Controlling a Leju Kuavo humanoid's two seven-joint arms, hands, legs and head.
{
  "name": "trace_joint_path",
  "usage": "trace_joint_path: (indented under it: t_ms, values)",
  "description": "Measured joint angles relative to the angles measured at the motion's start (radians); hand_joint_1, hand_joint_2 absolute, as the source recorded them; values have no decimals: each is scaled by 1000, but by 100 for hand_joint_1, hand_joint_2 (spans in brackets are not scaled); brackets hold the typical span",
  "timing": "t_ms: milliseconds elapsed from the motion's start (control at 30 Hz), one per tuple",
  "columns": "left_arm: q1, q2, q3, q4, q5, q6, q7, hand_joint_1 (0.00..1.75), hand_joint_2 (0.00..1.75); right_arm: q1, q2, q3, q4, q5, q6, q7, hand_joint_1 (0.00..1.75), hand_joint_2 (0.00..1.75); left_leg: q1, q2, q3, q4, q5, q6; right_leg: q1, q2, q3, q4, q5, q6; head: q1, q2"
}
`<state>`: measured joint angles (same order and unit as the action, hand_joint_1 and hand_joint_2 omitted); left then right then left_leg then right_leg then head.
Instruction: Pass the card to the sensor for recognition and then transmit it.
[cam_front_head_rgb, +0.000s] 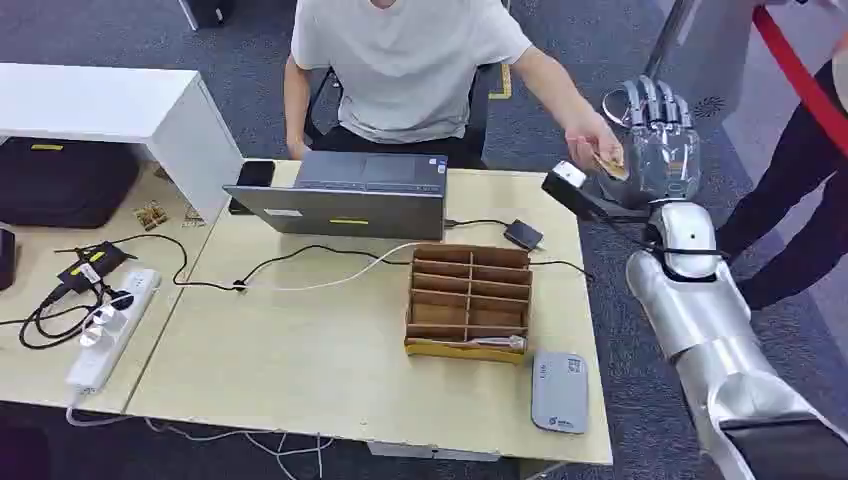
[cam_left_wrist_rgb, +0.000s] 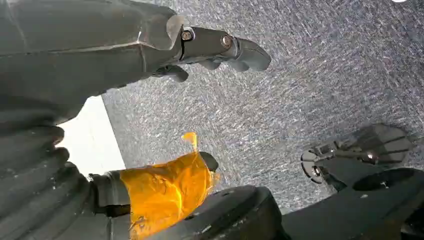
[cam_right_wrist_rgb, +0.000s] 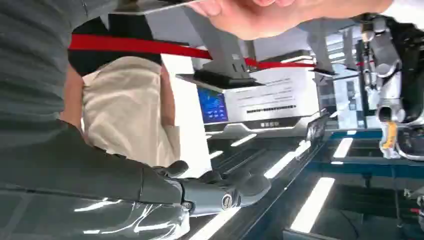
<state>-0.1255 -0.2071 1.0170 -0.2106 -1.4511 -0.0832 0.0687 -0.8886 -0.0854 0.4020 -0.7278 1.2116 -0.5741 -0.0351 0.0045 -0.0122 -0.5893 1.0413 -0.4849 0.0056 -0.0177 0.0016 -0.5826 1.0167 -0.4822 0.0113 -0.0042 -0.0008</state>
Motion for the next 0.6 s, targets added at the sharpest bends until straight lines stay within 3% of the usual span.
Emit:
trace_joint_path:
  t_ms: [33, 600]
  values:
    - [0, 0, 0, 0, 0, 0, 0, 0, 175, 2, 1, 4, -6, -7, 2, 0, 175, 175, 0, 0, 0, 0, 0, 0, 0, 0, 0, 0, 0, 0, 0, 0]
    - [3, -1, 0, 1, 5, -14, -8, 0, 175, 25, 1, 56, -72, -124, 55, -23, 175, 175, 0, -1, 0, 0, 0, 0, 0, 0, 0, 0, 0, 0, 0, 0]
